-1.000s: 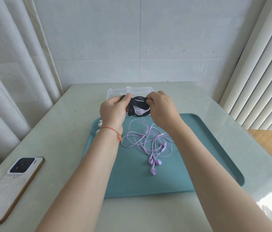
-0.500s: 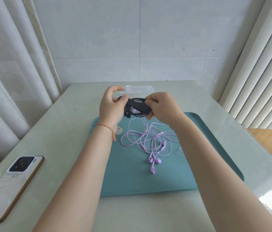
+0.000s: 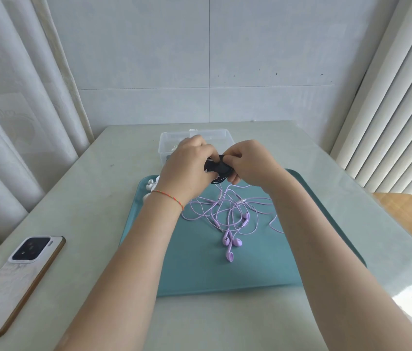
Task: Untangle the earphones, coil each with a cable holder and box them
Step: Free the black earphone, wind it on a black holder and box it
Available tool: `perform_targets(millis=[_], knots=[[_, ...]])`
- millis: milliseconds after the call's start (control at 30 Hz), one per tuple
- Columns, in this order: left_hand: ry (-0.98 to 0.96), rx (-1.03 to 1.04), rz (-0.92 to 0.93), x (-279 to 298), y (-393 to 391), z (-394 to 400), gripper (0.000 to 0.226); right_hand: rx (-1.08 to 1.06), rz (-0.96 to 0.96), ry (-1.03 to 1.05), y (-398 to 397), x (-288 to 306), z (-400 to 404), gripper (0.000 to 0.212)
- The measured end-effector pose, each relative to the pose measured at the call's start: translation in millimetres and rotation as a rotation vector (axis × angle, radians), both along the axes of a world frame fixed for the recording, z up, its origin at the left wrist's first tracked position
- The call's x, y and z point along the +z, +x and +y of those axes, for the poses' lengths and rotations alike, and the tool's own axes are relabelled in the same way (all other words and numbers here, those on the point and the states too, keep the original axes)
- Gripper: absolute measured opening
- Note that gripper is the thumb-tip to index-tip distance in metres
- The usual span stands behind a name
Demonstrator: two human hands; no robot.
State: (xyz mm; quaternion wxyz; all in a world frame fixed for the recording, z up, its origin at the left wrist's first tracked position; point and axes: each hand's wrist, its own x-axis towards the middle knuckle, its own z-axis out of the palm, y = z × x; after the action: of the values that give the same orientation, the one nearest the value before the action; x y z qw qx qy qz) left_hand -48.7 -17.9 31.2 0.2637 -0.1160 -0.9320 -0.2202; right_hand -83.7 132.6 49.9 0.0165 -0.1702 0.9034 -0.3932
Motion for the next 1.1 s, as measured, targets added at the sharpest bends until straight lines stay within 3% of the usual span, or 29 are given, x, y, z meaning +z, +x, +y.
perform_targets(millis=[767, 1100], knots=[[-0.04, 0.144, 0.342, -9.9, -2.4, 4.0, 0.009, -0.02, -0.151, -0.375, 0.7, 3.8, 3.5, 0.024], [-0.033, 0.105, 0.36, -10.1, 0.4, 8.2, 0.025, -0.028, 0.06, -0.126, 3.0, 7.0, -2.0, 0.025]])
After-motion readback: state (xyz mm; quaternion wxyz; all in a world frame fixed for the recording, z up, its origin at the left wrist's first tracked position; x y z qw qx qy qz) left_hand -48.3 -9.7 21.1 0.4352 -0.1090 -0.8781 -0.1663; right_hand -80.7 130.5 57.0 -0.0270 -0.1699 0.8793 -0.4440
